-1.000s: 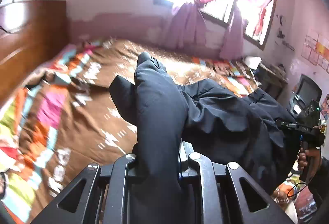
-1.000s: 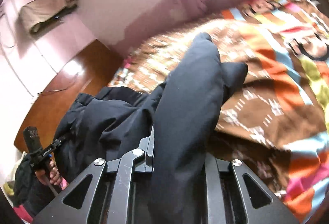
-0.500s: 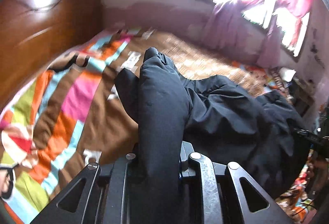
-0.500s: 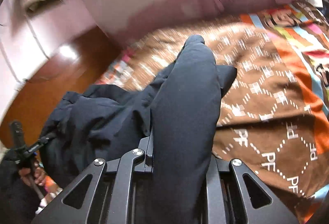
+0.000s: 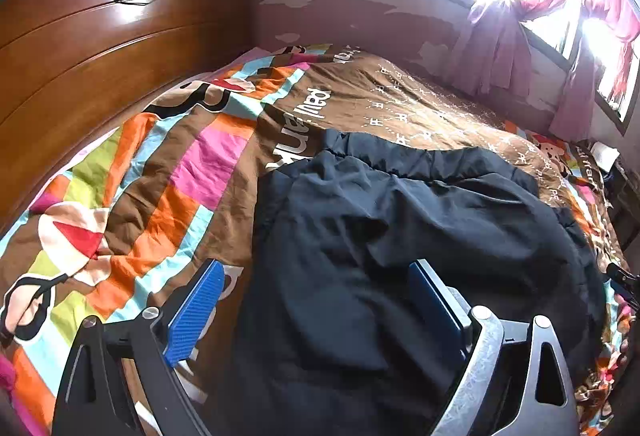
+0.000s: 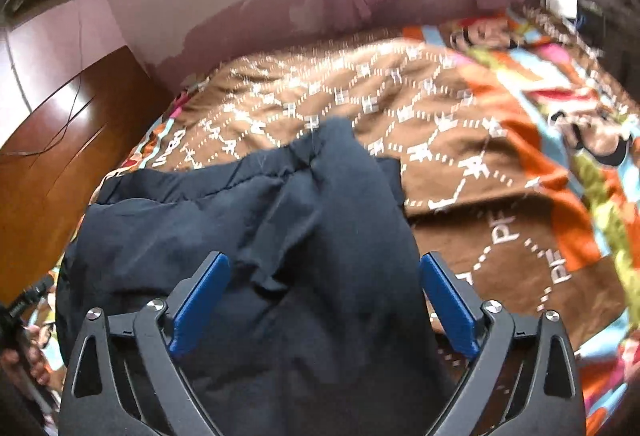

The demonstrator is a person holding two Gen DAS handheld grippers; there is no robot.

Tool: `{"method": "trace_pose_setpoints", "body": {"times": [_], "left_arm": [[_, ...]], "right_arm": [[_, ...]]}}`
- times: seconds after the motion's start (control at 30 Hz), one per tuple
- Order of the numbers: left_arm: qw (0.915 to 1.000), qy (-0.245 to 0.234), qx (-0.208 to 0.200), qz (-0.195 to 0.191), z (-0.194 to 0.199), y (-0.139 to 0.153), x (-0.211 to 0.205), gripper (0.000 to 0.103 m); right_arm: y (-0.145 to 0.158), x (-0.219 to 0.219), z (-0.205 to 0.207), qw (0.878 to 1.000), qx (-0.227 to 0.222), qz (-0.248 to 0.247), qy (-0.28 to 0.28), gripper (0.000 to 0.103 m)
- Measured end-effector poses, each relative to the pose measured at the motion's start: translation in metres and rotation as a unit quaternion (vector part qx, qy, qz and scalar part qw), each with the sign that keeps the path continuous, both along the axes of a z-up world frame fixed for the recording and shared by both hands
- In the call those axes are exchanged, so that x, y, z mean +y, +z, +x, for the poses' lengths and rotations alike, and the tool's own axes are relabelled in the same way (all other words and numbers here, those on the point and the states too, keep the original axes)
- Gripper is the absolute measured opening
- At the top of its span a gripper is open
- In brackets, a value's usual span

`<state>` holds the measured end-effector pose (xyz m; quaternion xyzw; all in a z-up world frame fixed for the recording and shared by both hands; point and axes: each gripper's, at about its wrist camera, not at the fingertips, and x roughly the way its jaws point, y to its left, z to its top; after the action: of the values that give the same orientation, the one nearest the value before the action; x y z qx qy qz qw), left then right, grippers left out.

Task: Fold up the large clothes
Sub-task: 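Open both grippers and pull them back from the folded jacket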

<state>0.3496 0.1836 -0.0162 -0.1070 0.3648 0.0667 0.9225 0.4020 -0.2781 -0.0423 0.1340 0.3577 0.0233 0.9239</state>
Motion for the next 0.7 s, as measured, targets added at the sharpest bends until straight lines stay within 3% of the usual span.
{"method": "trace_pose_setpoints", "body": {"times": [0.1,0.27,0.43,0.7], "left_arm": [[0.9998,-0.019,-0.003,-0.009,-0.012,0.009,-0.008,0.093],[0.9983,-0.032,-0.044,-0.021,-0.043,0.032,-0.023,0.098],[0.9951,-0.053,-0.063,-0.054,-0.075,0.054,-0.036,0.103],[0.9919,-0.059,-0.111,-0.024,-0.126,0.079,-0.055,0.103]], "right_arm": [[0.019,0.007,-0.016,0.999,-0.037,-0.007,0.018,0.098],[0.052,0.017,-0.054,0.994,-0.102,0.005,0.046,0.102],[0.074,0.032,-0.086,0.989,-0.127,-0.018,0.073,0.102],[0.096,0.051,-0.144,0.978,-0.168,-0.047,0.112,0.102]]}}
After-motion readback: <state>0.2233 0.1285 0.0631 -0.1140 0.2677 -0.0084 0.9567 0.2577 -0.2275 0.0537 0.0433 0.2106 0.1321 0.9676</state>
